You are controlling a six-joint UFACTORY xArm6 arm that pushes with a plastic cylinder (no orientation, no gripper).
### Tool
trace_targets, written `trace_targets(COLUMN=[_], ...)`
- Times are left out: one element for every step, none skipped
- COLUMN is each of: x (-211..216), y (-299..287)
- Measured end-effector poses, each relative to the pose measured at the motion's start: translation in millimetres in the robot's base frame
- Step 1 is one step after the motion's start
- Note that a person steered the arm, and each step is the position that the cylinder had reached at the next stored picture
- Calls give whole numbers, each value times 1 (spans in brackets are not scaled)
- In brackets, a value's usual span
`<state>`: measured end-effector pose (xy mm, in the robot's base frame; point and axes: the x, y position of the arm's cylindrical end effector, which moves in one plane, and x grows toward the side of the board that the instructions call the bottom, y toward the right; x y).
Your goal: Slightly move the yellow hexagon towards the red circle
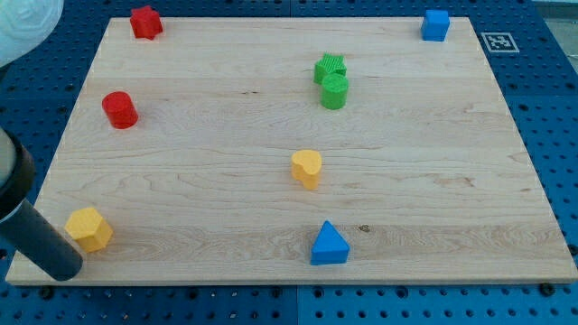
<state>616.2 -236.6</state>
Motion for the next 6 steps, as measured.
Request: trace_targets(x=[0, 0, 0, -1, -18, -19], y=[12, 20, 22, 28, 28, -9])
